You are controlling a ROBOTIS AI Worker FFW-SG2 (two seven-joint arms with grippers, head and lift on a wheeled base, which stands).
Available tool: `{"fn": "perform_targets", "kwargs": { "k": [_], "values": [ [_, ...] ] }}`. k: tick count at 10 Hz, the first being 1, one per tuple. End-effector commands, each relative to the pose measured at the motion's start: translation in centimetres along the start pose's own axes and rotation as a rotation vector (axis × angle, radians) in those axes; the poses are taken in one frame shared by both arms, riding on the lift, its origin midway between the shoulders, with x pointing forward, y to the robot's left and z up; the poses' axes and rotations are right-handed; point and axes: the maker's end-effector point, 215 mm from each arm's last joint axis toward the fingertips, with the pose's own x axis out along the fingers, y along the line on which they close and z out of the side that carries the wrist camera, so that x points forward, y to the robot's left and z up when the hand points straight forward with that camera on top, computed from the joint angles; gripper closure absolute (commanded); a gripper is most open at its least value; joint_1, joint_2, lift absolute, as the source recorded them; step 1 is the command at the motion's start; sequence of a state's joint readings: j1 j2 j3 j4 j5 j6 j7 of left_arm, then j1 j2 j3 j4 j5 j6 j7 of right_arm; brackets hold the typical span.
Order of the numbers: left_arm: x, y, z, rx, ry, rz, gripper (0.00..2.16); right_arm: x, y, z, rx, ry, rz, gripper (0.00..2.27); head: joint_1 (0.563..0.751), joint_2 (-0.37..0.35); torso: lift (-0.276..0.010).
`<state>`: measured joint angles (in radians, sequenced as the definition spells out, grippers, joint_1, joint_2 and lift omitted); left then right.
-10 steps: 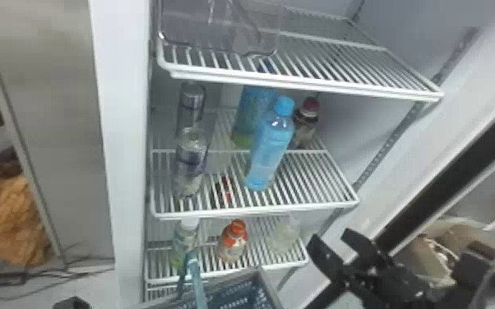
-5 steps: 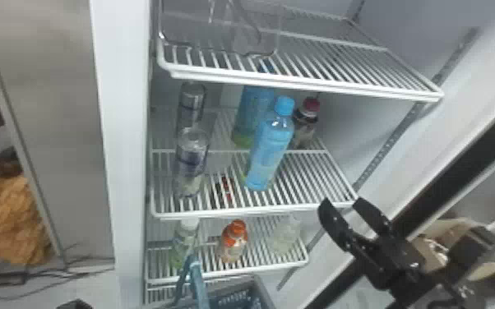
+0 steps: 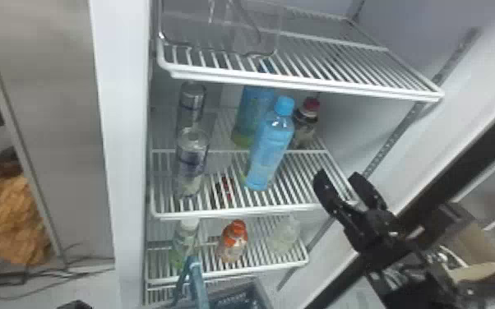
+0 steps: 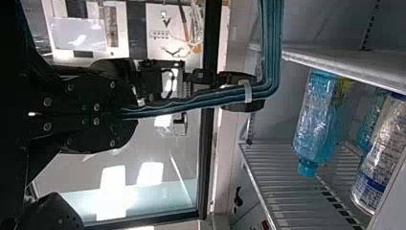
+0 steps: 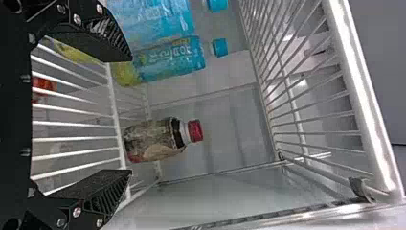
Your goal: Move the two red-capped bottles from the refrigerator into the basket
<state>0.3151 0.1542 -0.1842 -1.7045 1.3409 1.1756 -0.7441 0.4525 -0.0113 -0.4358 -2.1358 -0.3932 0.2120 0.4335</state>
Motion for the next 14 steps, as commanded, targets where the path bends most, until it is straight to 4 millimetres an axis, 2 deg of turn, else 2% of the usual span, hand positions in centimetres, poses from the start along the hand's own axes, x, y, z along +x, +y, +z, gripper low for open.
{"fn": "perform_targets", "kwargs": {
  "k": [1,5,8,11,14],
  "values": [
    [0.1,-0.1,0.0,0.000,0.001,-0.002,1.20,1.8,-0.2,0.1,-0.013,-0.013,-0.008,0.19,0.695,-0.350,0.000],
    [0.1,-0.1,0.1,0.002,0.002,-0.003,1.20,6.9,-0.6,0.2,-0.034,-0.036,-0.021,0.18,0.695,-0.350,0.000],
    [0.1,-0.1,0.0,0.001,0.004,-0.001,1.20,9.0,-1.8,0.9,-0.068,-0.045,-0.062,0.18,0.695,-0.350,0.000],
    [0.0,-0.2,0.1,0.001,0.002,-0.003,1.20,11.4,-2.6,-0.1,-0.064,-0.021,-0.077,0.18,0.695,-0.350,0.000],
    [0.2,-0.2,0.1,0.002,0.004,-0.005,1.20,13.8,-3.2,0.2,-0.066,-0.018,-0.090,0.18,0.695,-0.350,0.000]
  ]
}}
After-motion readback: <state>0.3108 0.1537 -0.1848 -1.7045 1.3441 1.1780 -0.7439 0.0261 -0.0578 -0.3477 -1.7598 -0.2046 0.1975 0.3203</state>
